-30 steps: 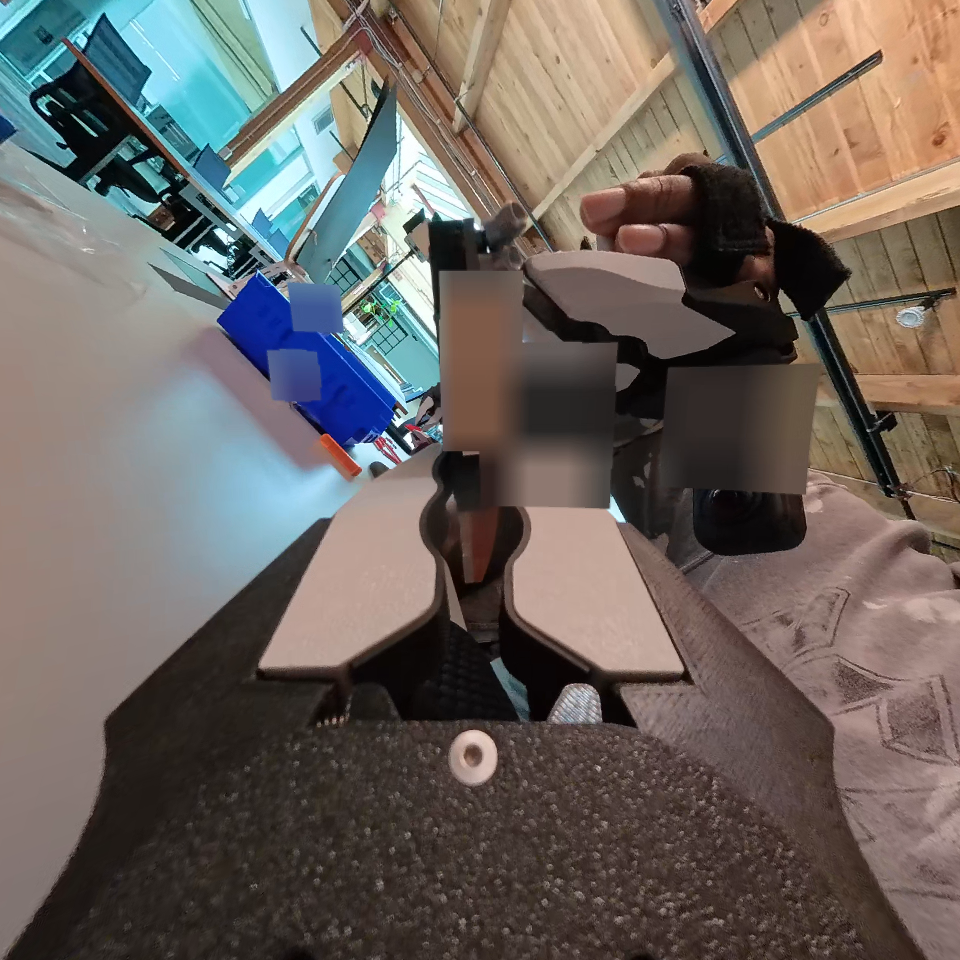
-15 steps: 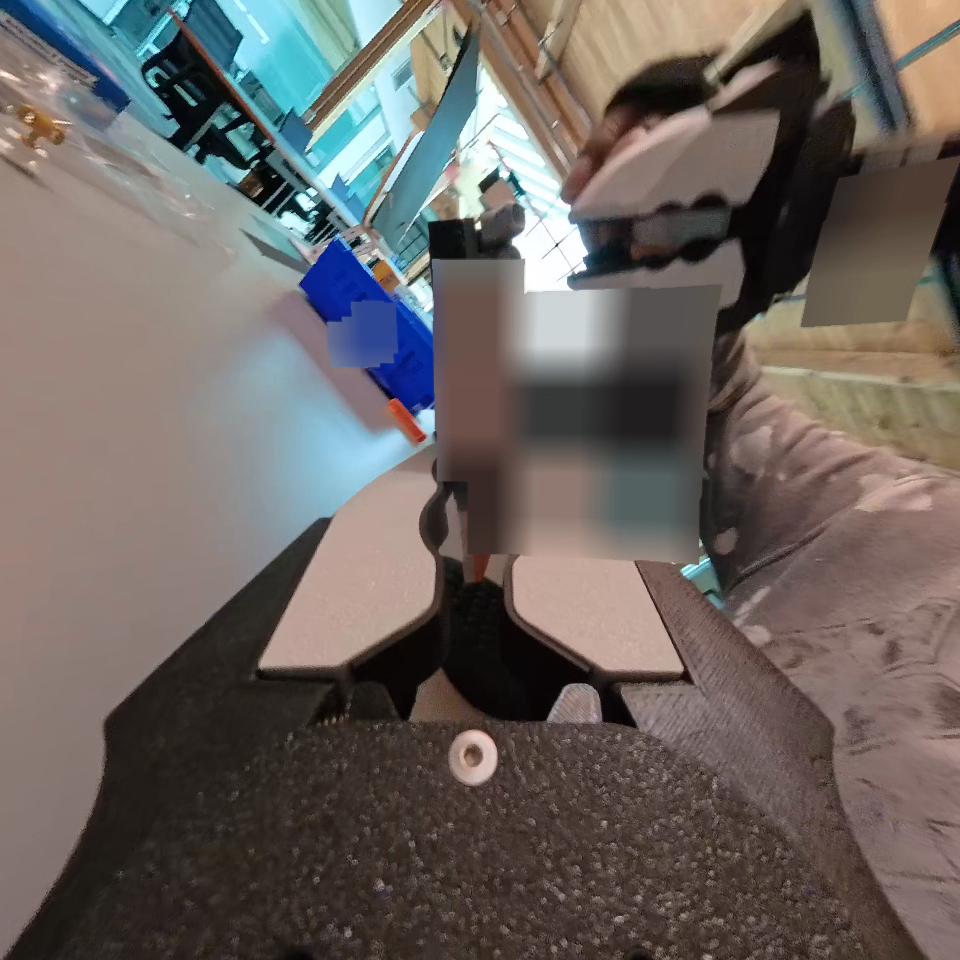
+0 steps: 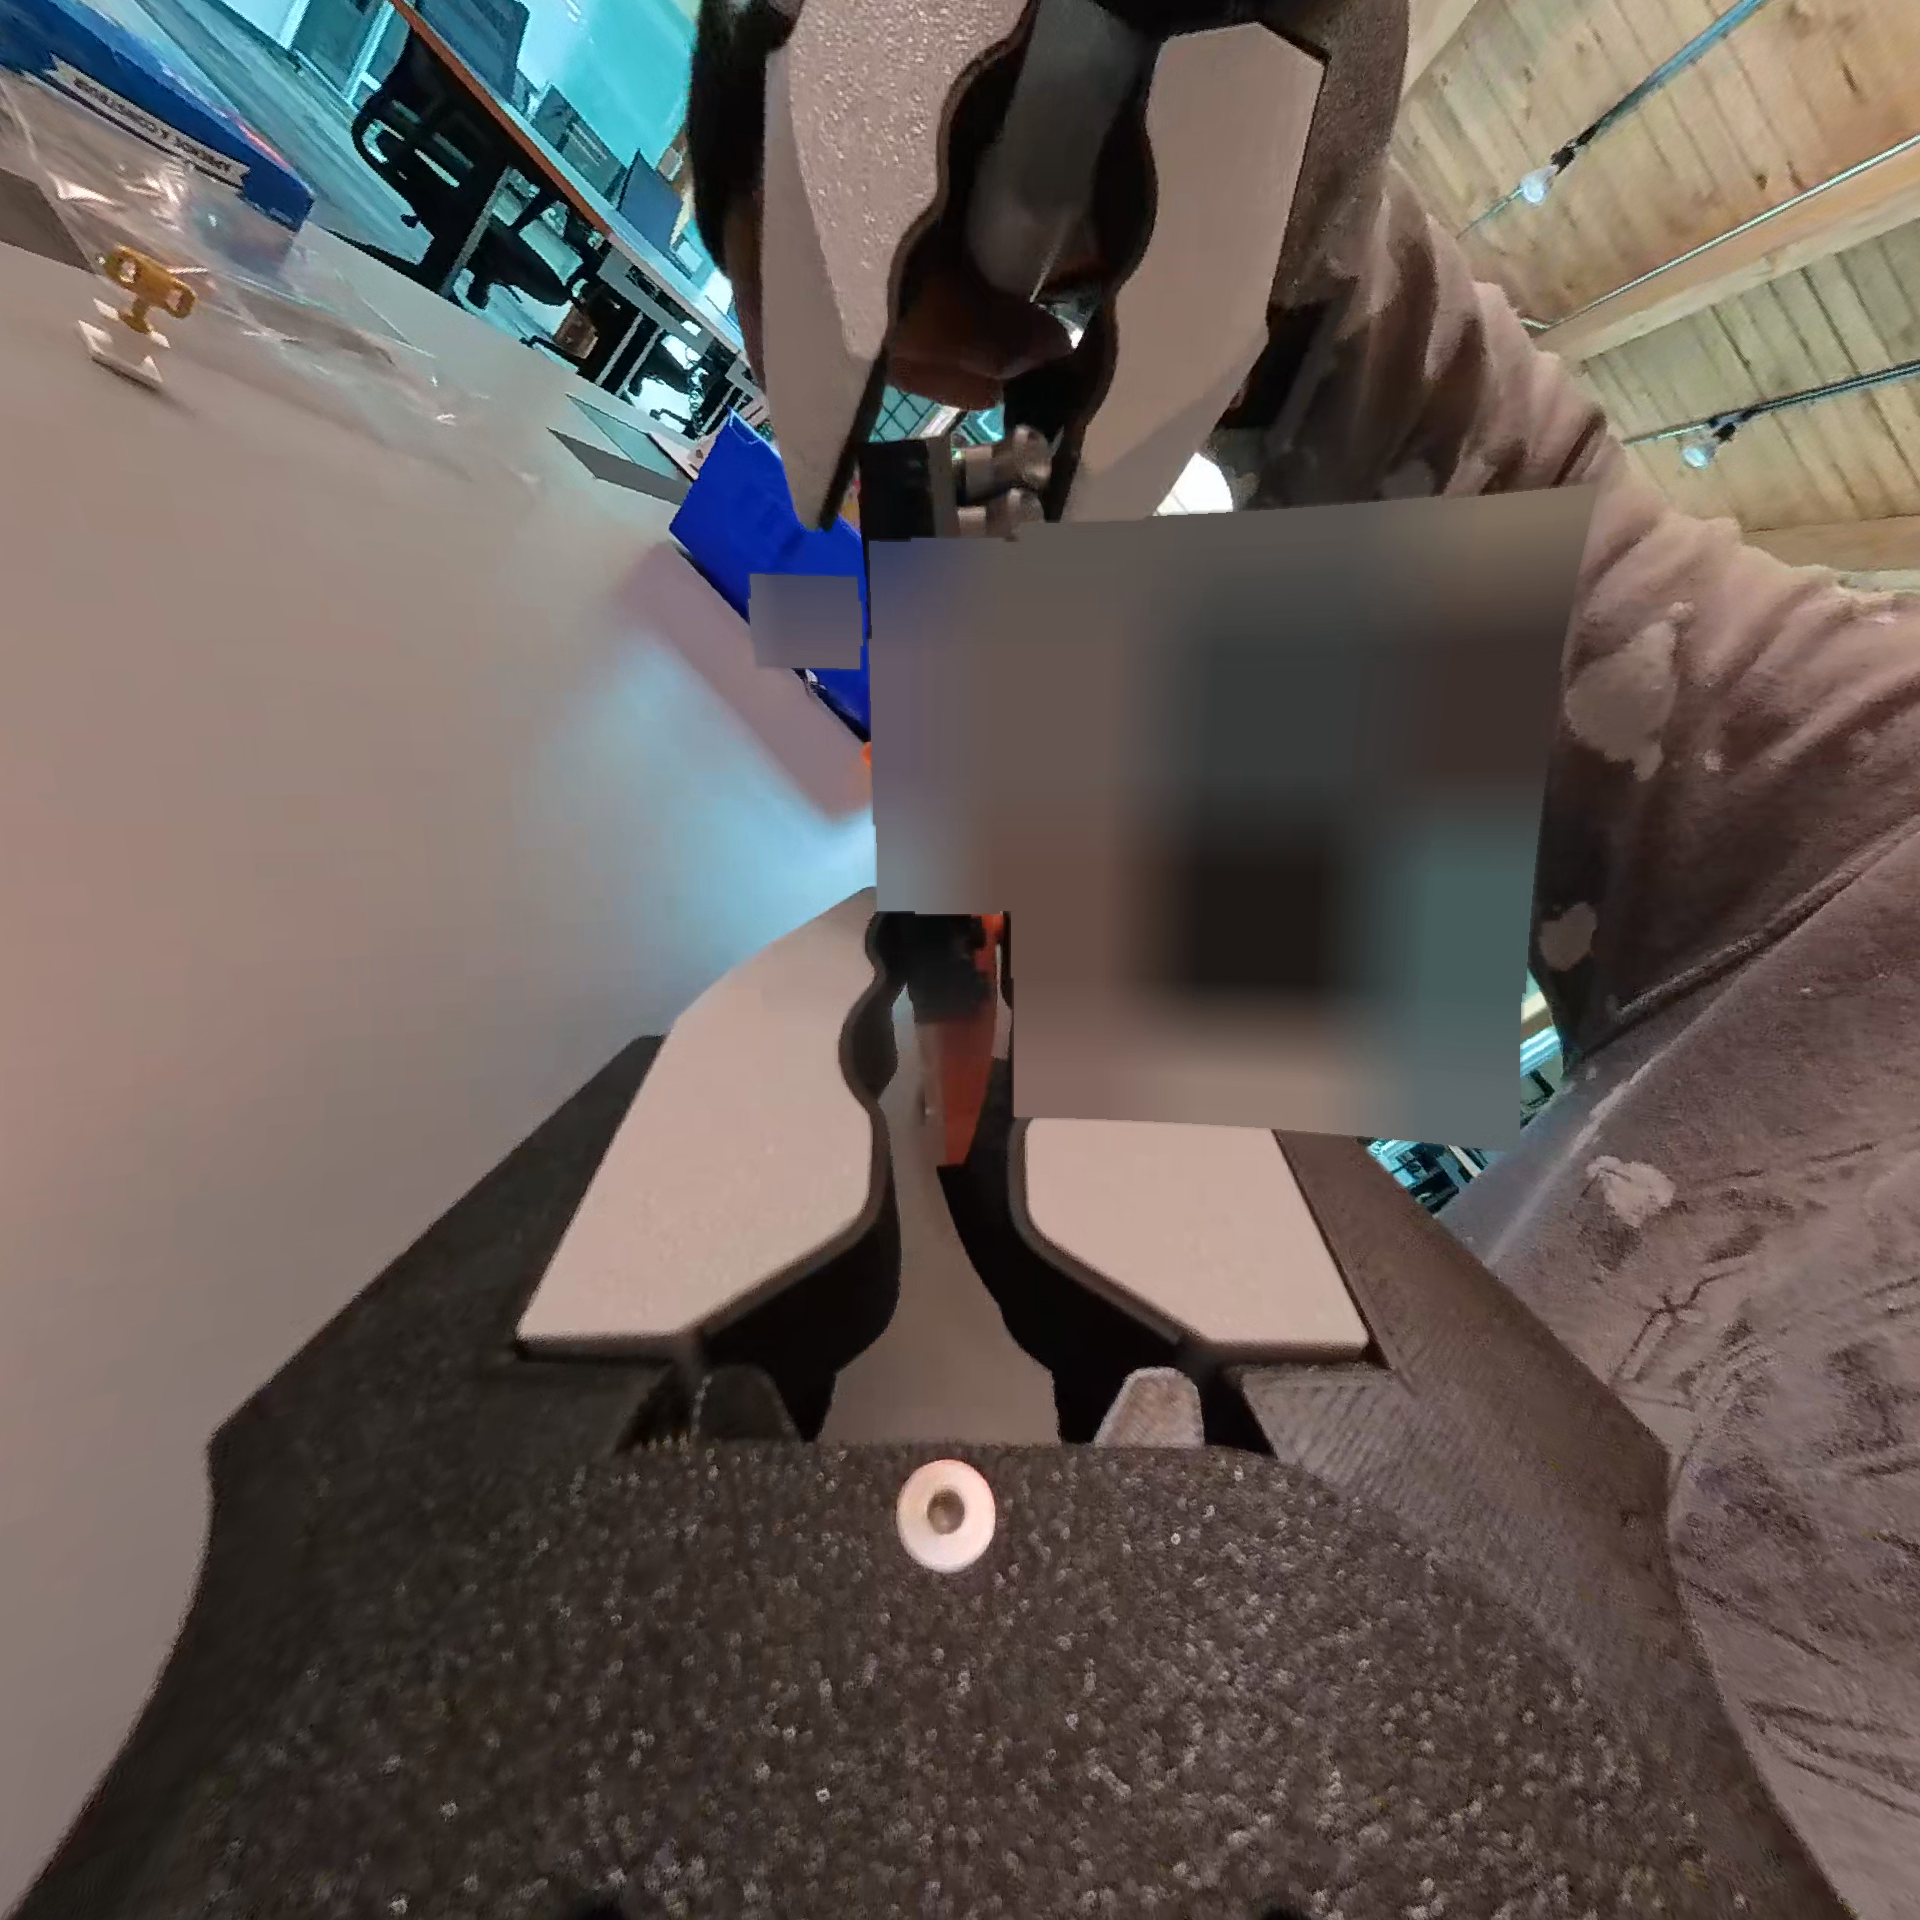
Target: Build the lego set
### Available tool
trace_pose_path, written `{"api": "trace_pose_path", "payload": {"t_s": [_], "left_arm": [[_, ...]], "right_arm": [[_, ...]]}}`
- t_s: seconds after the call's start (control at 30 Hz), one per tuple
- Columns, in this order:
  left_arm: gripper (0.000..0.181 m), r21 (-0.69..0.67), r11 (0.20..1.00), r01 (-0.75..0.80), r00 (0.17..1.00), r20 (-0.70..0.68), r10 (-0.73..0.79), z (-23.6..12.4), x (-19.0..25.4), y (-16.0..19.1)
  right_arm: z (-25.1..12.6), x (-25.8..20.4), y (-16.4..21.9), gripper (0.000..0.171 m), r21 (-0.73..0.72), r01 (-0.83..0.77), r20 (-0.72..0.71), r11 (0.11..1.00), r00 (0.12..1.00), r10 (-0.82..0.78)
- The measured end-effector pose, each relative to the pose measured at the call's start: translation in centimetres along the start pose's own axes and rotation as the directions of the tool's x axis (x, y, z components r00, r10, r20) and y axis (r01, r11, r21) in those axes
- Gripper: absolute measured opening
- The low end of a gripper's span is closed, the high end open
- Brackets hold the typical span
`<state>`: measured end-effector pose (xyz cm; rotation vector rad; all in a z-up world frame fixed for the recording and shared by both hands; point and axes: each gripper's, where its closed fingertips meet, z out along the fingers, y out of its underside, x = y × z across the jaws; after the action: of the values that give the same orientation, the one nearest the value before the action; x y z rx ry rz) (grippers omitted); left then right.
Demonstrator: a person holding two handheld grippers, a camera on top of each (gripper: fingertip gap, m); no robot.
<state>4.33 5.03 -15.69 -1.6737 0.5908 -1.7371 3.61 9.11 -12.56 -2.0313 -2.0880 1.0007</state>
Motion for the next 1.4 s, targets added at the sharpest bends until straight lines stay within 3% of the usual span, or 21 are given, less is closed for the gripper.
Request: {"api": "trace_pose_path", "payload": {"t_s": [0.27,0.63,0.83,0.97,1.13,1.4], "left_arm": [[0.017,0.012,1.000,-0.015,0.997,-0.069,0.016,0.1,1.1,0.0],[0.017,0.010,1.000,-0.026,0.996,-0.080,0.026,0.1,1.3,0.1],[0.017,-0.012,0.996,-0.086,0.993,-0.088,0.084,0.2,1.7,0.5],[0.017,-0.027,0.982,-0.185,0.981,-0.062,0.183,0.0,1.6,0.7],[0.017,-0.075,0.922,-0.380,0.924,0.005,0.382,0.0,1.4,1.2],[0.017,-0.144,0.759,-0.635,0.759,0.071,0.648,-0.3,1.1,1.2]], "right_arm": [[-0.2,-1.2,-0.3,0.029,0.020,-0.021,0.116,1.000,0.993,0.018],[-1.1,-1.8,-0.1,0.033,0.024,-0.046,0.144,0.999,0.989,0.042],[-0.9,-2.5,0.2,0.027,0.012,-0.041,0.194,0.999,0.980,0.038],[-0.7,-2.9,0.0,0.025,0.040,-0.004,0.192,0.999,0.981,-0.004],[-0.3,-3.4,0.2,0.024,0.028,0.154,0.074,0.988,0.985,-0.155],[-0.1,-4.7,-0.3,0.022,0.008,0.333,-0.107,0.943,0.938,-0.331]]}}
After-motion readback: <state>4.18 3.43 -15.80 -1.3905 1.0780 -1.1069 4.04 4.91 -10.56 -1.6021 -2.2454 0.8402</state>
